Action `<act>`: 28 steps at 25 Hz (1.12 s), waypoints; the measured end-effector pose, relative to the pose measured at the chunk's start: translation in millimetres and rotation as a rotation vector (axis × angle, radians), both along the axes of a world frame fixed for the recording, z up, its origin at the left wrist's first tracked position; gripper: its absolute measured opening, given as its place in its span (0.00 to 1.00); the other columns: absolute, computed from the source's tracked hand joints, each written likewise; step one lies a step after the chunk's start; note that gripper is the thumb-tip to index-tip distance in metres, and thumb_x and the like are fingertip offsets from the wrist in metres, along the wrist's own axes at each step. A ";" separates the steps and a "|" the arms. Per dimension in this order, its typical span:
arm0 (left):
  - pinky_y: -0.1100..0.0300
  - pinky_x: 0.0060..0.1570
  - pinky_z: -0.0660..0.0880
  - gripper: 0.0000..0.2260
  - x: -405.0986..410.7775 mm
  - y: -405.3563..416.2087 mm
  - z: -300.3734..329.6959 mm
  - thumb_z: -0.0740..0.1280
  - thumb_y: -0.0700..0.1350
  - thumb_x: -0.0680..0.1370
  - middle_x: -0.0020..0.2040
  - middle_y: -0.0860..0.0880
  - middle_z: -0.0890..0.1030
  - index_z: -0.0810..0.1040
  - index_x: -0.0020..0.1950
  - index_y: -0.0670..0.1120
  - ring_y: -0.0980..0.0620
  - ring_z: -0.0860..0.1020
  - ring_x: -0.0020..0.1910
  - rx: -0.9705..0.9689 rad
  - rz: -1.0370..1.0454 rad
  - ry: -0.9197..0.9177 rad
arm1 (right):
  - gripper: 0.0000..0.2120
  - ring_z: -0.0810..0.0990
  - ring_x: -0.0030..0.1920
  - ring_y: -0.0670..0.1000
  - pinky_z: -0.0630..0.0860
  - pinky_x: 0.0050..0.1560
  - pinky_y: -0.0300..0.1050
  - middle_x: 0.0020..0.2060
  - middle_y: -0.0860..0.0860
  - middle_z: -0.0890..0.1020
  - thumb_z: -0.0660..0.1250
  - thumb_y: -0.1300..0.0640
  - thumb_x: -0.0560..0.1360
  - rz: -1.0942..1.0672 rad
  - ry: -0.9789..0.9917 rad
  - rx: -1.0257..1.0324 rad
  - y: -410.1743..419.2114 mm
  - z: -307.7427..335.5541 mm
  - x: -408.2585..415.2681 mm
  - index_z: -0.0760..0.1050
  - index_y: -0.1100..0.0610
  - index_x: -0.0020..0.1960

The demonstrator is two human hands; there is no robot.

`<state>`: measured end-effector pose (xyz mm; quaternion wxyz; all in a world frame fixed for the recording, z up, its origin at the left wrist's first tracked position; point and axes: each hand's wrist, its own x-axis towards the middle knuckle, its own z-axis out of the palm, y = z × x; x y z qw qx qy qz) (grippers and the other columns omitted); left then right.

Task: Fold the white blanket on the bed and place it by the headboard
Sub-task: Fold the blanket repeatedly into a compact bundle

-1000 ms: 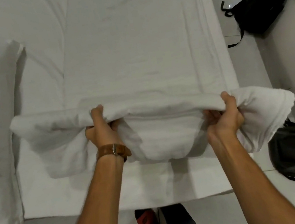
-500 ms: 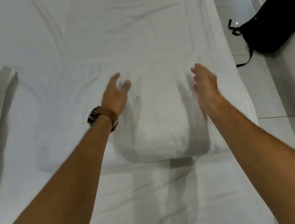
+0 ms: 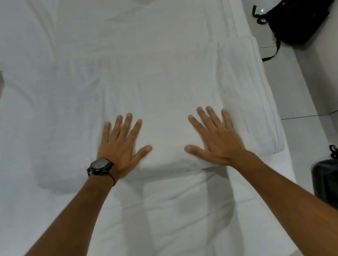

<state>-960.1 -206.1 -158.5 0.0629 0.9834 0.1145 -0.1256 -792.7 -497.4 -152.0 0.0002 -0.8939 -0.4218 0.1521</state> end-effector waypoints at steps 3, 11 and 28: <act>0.36 0.81 0.45 0.45 -34.8 9.9 5.1 0.46 0.78 0.77 0.86 0.45 0.45 0.47 0.86 0.51 0.43 0.44 0.85 0.071 -0.120 0.013 | 0.55 0.50 0.86 0.63 0.48 0.82 0.73 0.87 0.58 0.52 0.63 0.21 0.73 0.128 -0.098 -0.031 -32.6 -0.9 -15.4 0.50 0.50 0.88; 0.33 0.78 0.46 0.56 -81.5 22.6 -3.5 0.81 0.59 0.65 0.85 0.41 0.56 0.54 0.85 0.47 0.43 0.40 0.83 0.254 -0.112 0.008 | 0.58 0.58 0.83 0.70 0.51 0.81 0.74 0.84 0.64 0.60 0.84 0.56 0.68 0.006 -0.270 -0.086 -34.7 -8.0 -41.3 0.53 0.54 0.87; 0.39 0.81 0.49 0.41 -131.8 -21.7 87.7 0.60 0.28 0.78 0.87 0.49 0.51 0.47 0.86 0.49 0.43 0.50 0.85 0.106 0.001 0.216 | 0.40 0.73 0.78 0.61 0.62 0.81 0.64 0.76 0.55 0.78 0.78 0.69 0.71 -0.172 -0.082 0.000 -61.9 69.7 -106.9 0.73 0.51 0.79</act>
